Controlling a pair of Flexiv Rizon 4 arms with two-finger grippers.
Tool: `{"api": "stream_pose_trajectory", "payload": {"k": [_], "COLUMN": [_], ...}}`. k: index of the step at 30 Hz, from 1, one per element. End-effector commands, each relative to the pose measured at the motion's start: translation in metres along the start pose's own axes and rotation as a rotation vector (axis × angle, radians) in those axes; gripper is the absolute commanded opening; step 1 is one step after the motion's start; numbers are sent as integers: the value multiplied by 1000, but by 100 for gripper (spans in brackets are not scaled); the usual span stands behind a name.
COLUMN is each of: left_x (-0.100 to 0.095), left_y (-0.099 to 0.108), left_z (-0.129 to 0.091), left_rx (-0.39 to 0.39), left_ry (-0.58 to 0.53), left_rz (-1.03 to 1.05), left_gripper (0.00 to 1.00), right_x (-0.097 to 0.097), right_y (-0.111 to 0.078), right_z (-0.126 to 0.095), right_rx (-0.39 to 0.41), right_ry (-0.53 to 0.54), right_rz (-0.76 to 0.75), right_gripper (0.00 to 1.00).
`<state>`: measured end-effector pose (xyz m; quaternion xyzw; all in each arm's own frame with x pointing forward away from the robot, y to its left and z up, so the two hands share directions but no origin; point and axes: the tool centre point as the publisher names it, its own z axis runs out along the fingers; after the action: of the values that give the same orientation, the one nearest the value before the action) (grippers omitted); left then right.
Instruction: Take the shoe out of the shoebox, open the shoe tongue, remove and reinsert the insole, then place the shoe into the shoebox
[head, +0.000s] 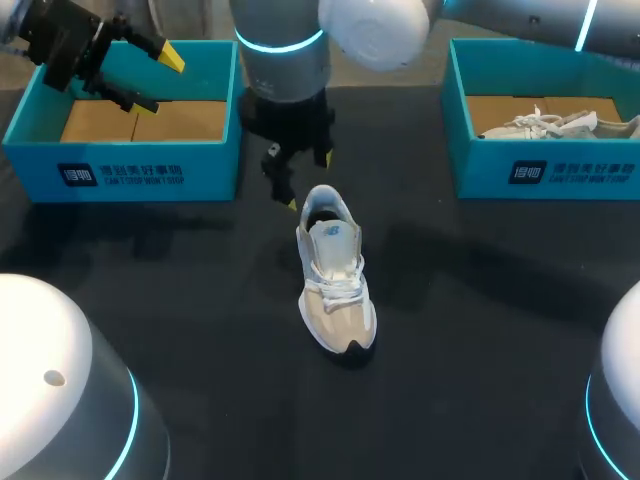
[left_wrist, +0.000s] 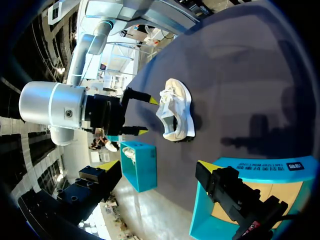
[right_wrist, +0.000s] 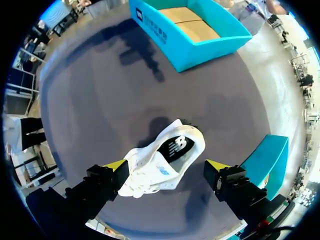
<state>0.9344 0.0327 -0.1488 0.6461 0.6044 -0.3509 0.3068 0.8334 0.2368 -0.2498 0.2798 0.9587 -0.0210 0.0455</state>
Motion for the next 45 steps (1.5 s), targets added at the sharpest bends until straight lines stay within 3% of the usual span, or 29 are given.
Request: {"api": "stream_pose_trajectory", "payload": {"k": [1, 4, 7, 11, 16, 30, 32, 33, 37, 42, 45], "left_x": [0, 0, 0, 0, 0, 0, 0, 0, 0, 0, 0], "left_y": [0, 0, 0, 0, 0, 0, 0, 0, 0, 0, 0], "left_z": [0, 0, 0, 0, 0, 0, 0, 0, 0, 0, 0], "left_rx": [0, 0, 0, 0, 0, 0, 0, 0, 0, 0, 0], "left_ry": [3, 3, 3, 3, 3, 3, 3, 3, 3, 3, 3], "left_rz": [0, 0, 0, 0, 0, 0, 0, 0, 0, 0, 0], "left_gripper": [100, 100, 100, 100, 100, 100, 100, 100, 100, 100, 100], "right_x": [0, -2, -11, -22, -34, -56, -61, -62, -67, -68, -69], "right_y": [0, -1, -8, -15, -17, 15, 21, 21, 24, 19, 18], "right_z": [0, 5, 13, 19, 24, 45, 52, 53, 65, 72, 77], "right_rx": [-1, -4, -65, -62, -38, -45, -62, -57, -41, -38, -37], "right_ry": [-1, -5, -24, -49, -79, -108, -109, -108, -106, -93, -91], "right_rz": [1, -20, -149, -331, -426, -479, -510, -517, -535, -527, -522], "right_gripper": [100, 100, 100, 100, 100, 100, 76, 74, 49, 49, 56]}}
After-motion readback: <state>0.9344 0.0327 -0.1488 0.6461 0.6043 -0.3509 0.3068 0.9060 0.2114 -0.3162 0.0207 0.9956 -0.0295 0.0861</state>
